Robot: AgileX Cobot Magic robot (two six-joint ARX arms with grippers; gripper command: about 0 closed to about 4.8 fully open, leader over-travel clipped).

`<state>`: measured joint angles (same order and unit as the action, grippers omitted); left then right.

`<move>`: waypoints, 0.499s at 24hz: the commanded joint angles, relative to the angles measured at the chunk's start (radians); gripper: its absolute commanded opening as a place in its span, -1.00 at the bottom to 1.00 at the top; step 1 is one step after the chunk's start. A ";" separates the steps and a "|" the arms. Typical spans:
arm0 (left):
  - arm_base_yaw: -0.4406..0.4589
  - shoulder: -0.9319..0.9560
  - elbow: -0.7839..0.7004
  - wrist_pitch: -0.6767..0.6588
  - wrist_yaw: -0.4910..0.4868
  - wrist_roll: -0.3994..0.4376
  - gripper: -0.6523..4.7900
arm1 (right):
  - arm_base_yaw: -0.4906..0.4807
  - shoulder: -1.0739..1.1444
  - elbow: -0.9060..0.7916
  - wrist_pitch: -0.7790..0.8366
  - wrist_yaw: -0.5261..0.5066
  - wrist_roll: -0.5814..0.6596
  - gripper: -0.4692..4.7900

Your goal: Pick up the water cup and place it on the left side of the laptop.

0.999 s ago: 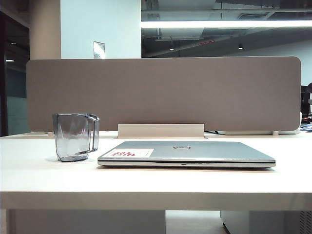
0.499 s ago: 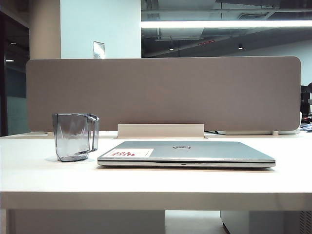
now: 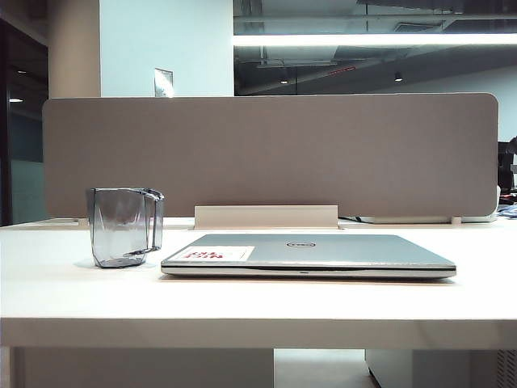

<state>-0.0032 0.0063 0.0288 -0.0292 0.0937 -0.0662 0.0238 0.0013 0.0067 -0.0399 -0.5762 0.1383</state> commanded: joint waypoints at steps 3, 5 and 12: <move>-0.002 0.003 0.068 -0.031 0.041 -0.006 -0.78 | 0.000 -0.002 -0.002 0.026 -0.025 0.001 -0.84; -0.002 0.004 0.108 -0.045 0.049 -0.005 -0.78 | 0.000 -0.002 -0.002 0.026 -0.025 0.001 -0.84; -0.002 0.098 0.225 -0.061 0.049 -0.005 -0.78 | 0.000 -0.002 -0.002 0.026 -0.025 0.001 -0.84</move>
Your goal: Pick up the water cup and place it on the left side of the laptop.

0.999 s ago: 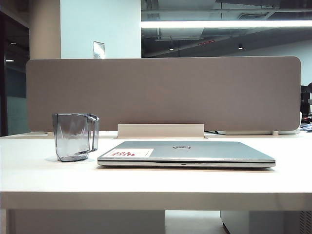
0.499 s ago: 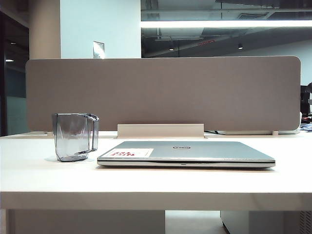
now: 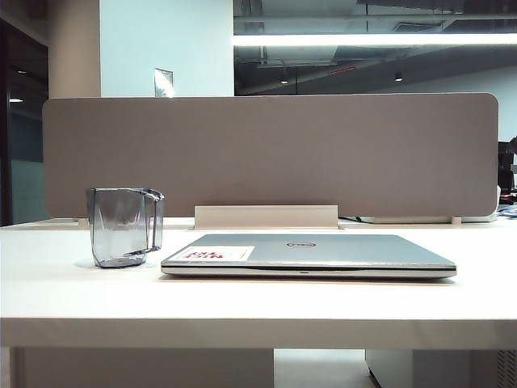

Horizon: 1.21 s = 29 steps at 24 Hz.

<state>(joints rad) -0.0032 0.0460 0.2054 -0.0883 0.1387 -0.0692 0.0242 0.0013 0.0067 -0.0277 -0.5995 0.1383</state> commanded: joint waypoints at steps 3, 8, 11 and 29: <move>-0.003 0.187 0.130 -0.001 0.005 -0.002 -0.78 | 0.000 -0.002 -0.002 0.013 -0.002 0.001 -0.84; -0.003 0.353 0.231 0.006 0.010 -0.002 -0.78 | 0.000 -0.002 -0.002 0.013 -0.002 0.001 -0.84; -0.024 0.494 0.307 0.047 0.060 -0.004 -0.78 | 0.000 -0.002 -0.002 0.013 -0.002 0.001 -0.84; -0.407 1.145 0.383 0.396 -0.050 -0.096 -0.78 | 0.002 -0.002 -0.003 0.009 0.024 0.001 -0.84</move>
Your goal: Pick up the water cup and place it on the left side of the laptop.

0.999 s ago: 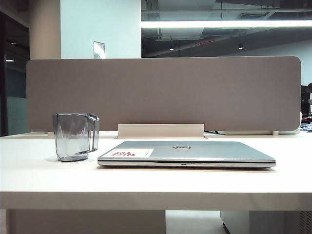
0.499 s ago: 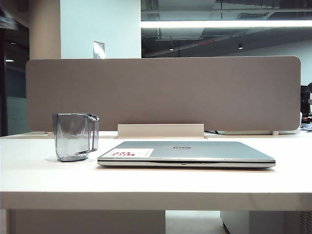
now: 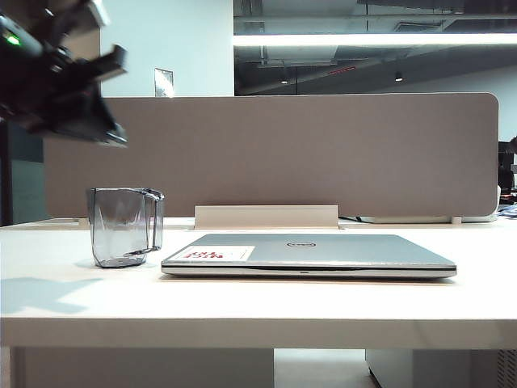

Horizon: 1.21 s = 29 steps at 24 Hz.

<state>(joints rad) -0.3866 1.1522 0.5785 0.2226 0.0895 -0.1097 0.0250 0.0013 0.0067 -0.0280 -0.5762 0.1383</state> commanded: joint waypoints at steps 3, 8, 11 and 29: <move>-0.063 0.117 0.052 0.100 -0.033 -0.067 -0.78 | 0.001 -0.002 -0.003 0.010 0.001 0.001 -0.84; -0.094 0.279 0.206 0.042 -0.099 -0.134 -0.78 | 0.001 -0.002 -0.003 0.010 0.001 0.001 -0.84; -0.094 0.363 0.346 -0.090 -0.161 -0.168 -0.78 | -0.001 -0.002 -0.003 0.010 0.001 0.001 -0.84; -0.118 0.633 0.873 -0.665 -0.243 -0.174 -0.78 | -0.001 -0.002 -0.003 0.009 0.001 0.001 -0.84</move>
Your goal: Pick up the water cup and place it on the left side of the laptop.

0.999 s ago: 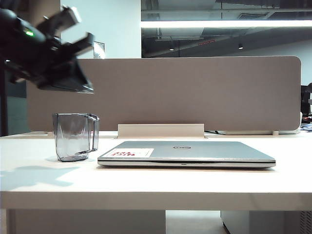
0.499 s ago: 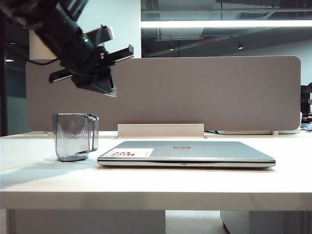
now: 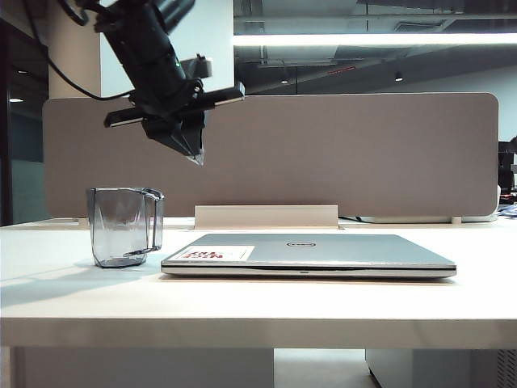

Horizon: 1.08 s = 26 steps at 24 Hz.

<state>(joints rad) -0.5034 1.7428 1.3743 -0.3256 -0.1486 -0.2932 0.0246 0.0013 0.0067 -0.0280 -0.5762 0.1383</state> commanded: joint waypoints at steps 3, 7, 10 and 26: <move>-0.003 0.097 0.162 -0.198 -0.008 0.044 -0.78 | -0.001 -0.002 -0.003 0.009 0.001 0.001 -0.84; -0.003 0.139 0.222 -0.255 -0.013 0.101 -0.78 | -0.001 -0.002 -0.003 0.008 -0.003 0.006 -0.84; -0.003 0.166 0.245 -0.290 -0.076 0.146 -0.78 | -0.001 -0.002 -0.003 0.006 -0.003 0.021 -0.84; -0.003 0.224 0.245 -0.381 -0.199 0.241 -0.78 | 0.000 -0.002 -0.003 0.003 -0.002 0.020 -0.84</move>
<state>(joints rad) -0.5053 1.9713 1.6127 -0.6922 -0.3344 -0.0563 0.0250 0.0013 0.0067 -0.0357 -0.5770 0.1539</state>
